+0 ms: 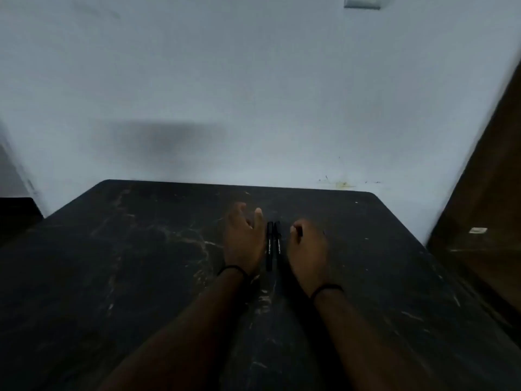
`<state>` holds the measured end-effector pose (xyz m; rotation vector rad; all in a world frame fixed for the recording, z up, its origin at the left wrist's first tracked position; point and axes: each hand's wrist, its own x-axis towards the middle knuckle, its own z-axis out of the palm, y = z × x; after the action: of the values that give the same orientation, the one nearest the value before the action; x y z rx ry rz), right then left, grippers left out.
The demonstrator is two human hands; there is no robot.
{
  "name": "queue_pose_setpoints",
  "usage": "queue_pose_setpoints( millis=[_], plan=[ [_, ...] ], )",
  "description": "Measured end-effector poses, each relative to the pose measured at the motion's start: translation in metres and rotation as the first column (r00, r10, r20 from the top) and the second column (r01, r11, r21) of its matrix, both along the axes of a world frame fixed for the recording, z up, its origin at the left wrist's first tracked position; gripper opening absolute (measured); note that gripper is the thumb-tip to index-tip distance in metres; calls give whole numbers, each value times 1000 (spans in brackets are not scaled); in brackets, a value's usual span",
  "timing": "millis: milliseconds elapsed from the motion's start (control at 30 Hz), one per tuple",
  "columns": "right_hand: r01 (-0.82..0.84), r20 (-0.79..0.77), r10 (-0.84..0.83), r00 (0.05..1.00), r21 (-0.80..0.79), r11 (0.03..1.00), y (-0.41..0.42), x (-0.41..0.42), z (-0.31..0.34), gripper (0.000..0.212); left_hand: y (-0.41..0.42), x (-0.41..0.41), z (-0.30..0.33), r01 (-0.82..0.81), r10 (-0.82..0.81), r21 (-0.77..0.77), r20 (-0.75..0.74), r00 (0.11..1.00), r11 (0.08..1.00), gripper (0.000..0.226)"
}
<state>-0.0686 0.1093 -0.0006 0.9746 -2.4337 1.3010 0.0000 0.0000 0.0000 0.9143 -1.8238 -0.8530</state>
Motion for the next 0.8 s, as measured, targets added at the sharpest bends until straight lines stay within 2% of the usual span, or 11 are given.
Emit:
queue_pose_setpoints(
  millis=[100,200,533,733,800],
  plan=[
    [40,10,-41,999,98,994,-15,-9,-2,22,-15,-10,-1,-13,23,116,-85,996,993,29],
    [65,35,-74,997,195,979,-23,-12,-6,24,-25,-16,-7,-23,45,202,-105,993,979,21],
    [44,19,-55,998,383,923,-18,-12,1,33,-25,-17,-7,-28,35,131,-48,998,991,20],
    [21,3,-25,1000,444,896,-12,-6,7,32,-22,-13,-8,23,-21,71,-22,1000,997,30],
    [13,57,-40,998,415,910,-12,-7,7,35,-21,-13,-8,36,-35,48,-21,999,998,32]
  ],
)
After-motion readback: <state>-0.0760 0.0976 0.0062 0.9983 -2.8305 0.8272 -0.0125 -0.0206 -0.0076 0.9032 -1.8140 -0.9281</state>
